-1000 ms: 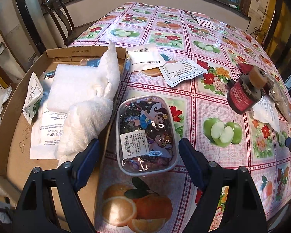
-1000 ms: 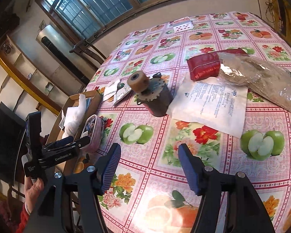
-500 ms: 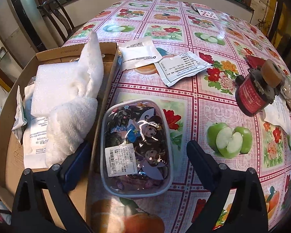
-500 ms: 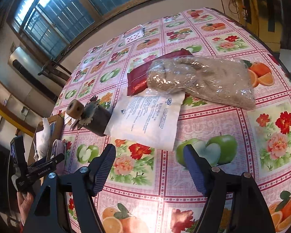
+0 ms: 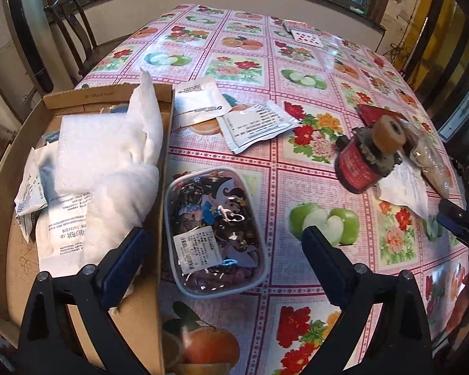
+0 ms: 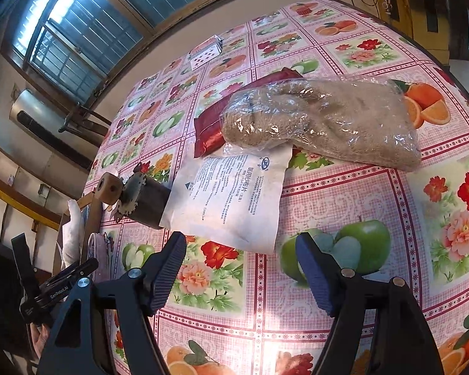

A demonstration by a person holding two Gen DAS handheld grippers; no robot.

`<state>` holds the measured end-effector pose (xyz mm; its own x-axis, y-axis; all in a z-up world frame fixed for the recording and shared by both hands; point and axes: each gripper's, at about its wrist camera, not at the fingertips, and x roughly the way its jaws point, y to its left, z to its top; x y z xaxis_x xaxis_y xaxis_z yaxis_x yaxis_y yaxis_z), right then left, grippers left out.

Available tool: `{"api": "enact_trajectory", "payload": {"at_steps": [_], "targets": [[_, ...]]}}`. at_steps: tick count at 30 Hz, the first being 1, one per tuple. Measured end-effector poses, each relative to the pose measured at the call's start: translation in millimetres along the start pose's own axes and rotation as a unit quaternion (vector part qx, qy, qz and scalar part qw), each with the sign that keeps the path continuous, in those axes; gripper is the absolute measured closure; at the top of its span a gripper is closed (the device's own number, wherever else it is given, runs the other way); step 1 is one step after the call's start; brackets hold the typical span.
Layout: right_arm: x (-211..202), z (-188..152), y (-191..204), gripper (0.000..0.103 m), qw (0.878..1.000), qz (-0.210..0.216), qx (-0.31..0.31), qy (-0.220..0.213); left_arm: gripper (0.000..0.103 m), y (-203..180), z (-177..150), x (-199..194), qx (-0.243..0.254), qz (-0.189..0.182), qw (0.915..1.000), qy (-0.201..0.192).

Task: Organize soft objects
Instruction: 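Grasp the clear plastic accessory box with the left tool while the right tool grasps the white paper packet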

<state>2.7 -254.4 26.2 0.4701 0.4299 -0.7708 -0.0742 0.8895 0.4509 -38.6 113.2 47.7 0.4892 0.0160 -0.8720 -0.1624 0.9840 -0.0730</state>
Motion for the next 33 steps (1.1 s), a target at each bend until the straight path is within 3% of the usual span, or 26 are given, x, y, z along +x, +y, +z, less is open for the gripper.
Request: {"api": "enact_trajectory", "payload": {"at_steps": [3,6,14,18,21,27,33], "targets": [[2,0,2,0.028,1.0,0.005,-0.001,0.003,0.004,-9,1,-11,0.009,-0.043,0.9989,0.015],[3,1,3,0.028,1.0,0.006,-0.002,0.004,0.004,-16,0,-10,0.015,-0.055,0.998,0.029],[6,0,-2,0.028,1.0,0.021,0.01,0.003,0.004,-16,-9,14,-0.02,-0.04,0.9983,0.037],[9,-1,-1,0.028,1.0,0.022,0.006,0.008,0.004,-2,-9,17,-0.03,-0.012,0.9992,0.022],[13,-1,2,0.028,1.0,0.022,0.0,0.015,0.004,10,-6,17,-0.04,-0.016,0.9988,0.025],[22,1,0,0.028,1.0,0.005,-0.003,0.021,0.004,24,0,24,-0.047,0.003,0.9985,0.029],[33,9,1,0.028,1.0,-0.01,-0.003,0.027,0.004,8,3,41,-0.036,0.012,0.9981,0.049]]}}
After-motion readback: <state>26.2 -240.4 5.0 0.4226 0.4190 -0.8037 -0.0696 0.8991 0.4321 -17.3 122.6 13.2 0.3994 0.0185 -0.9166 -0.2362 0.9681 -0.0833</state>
